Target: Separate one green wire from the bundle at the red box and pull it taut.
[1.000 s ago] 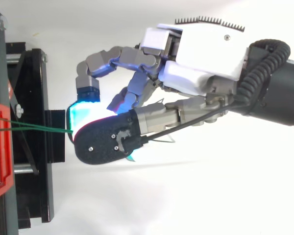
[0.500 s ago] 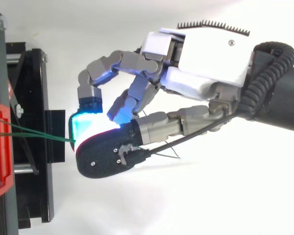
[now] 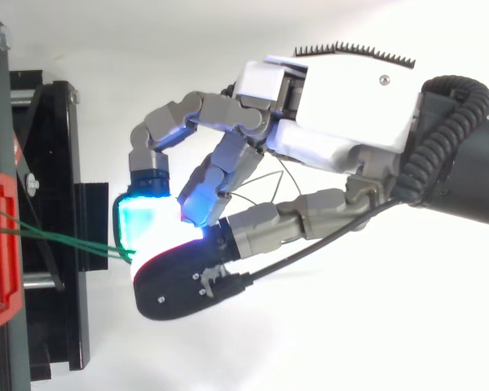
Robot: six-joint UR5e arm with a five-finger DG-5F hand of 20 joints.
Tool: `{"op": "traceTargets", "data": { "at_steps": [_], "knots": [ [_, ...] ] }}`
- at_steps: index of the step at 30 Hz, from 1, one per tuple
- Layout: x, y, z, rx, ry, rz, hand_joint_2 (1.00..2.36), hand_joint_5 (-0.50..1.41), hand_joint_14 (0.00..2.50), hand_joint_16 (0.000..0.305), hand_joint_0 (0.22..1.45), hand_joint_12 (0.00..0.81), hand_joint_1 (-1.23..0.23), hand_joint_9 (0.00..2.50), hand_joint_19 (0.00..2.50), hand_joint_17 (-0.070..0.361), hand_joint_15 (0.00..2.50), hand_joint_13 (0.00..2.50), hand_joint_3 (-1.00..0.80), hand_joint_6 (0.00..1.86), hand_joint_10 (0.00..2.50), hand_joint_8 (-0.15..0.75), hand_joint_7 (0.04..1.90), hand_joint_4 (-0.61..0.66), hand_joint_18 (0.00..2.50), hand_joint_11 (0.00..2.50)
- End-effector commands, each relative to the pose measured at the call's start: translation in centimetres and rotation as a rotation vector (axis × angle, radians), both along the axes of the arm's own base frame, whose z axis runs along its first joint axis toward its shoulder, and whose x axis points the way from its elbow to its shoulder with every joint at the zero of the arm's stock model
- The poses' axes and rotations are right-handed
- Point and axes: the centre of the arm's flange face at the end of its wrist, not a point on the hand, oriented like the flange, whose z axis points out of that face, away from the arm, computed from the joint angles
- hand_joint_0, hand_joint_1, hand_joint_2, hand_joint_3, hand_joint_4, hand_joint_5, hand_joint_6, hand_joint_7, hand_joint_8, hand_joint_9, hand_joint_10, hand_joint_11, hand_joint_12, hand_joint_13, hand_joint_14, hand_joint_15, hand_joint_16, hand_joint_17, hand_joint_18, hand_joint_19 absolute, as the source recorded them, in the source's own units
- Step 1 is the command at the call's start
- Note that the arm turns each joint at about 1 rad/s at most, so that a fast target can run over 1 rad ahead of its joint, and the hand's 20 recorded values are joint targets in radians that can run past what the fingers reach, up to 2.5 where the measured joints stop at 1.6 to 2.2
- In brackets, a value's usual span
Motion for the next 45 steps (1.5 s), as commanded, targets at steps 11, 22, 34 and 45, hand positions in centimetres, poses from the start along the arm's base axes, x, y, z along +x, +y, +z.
{"op": "traceTargets", "data": {
  "at_steps": [11,22,34,45],
  "knots": [
    [0.0,0.4,0.0,0.005,0.001,0.000,1.00,-0.20,0.03,0.060,0.68,0.365,-0.89,1.23,0.58,0.136,0.71,1.15,-0.45,0.86,0.03,0.301,1.16,0.17,0.91,1.22],
    [-0.6,0.7,-2.1,0.003,0.010,0.008,1.00,-0.20,0.03,0.064,0.55,0.366,-0.71,1.31,0.68,0.145,1.09,1.39,-0.50,0.83,0.03,0.311,1.14,0.20,1.02,1.34],
    [-0.4,0.7,-3.2,0.016,-0.059,-0.012,1.00,-0.20,0.03,0.063,0.59,0.336,-0.72,1.33,0.71,0.142,1.30,1.47,-0.50,0.82,0.02,0.289,1.15,0.19,1.03,1.43],
    [-0.3,0.7,-3.1,0.017,-0.064,-0.012,1.02,-0.21,0.03,0.062,0.67,0.337,-0.85,1.30,0.70,0.140,1.30,1.43,-0.27,0.86,0.02,0.293,1.16,0.11,1.01,1.43]
  ]
}}
